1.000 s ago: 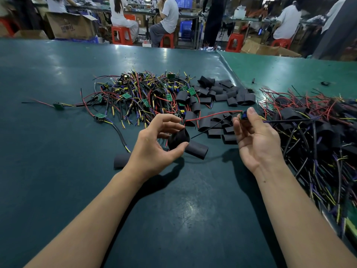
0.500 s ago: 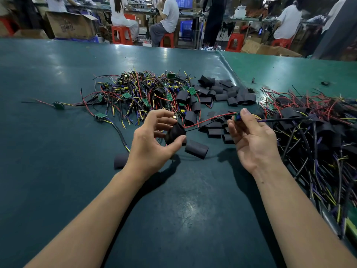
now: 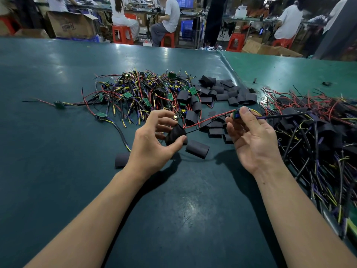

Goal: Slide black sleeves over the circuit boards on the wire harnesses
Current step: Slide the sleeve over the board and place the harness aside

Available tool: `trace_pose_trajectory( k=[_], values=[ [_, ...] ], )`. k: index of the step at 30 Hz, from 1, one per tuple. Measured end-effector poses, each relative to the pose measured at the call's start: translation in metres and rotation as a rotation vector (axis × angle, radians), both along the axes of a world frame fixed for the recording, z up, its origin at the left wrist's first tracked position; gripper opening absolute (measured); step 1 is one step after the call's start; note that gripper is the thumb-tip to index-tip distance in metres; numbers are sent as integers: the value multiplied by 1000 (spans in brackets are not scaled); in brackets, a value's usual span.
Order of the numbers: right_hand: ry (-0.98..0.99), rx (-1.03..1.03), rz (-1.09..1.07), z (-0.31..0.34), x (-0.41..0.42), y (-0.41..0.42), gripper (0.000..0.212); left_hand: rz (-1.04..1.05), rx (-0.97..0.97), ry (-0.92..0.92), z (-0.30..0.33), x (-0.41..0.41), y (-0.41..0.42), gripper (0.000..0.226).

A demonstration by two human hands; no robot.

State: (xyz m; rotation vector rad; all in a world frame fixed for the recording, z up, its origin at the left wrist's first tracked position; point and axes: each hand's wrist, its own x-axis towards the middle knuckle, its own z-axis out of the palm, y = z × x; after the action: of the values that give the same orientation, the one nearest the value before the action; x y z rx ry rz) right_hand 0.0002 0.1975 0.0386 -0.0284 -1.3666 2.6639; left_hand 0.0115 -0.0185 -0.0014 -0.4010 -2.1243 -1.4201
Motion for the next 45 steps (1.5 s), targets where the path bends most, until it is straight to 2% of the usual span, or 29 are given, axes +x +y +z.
trace_pose_trajectory(
  k=[9, 13, 24, 45],
  values=[
    [21, 30, 89, 2, 4, -1, 5, 1, 10, -55, 1, 1, -1, 54],
    [46, 32, 119, 4, 5, -1, 12, 12, 5, -70, 0, 0, -2, 54],
    [63, 52, 179, 1, 5, 2, 14, 31, -12, -112, 1, 0, -1, 54],
    [95, 86, 290, 2, 6, 7, 12, 42, -9, -84, -1, -1, -2, 52]
  ],
)
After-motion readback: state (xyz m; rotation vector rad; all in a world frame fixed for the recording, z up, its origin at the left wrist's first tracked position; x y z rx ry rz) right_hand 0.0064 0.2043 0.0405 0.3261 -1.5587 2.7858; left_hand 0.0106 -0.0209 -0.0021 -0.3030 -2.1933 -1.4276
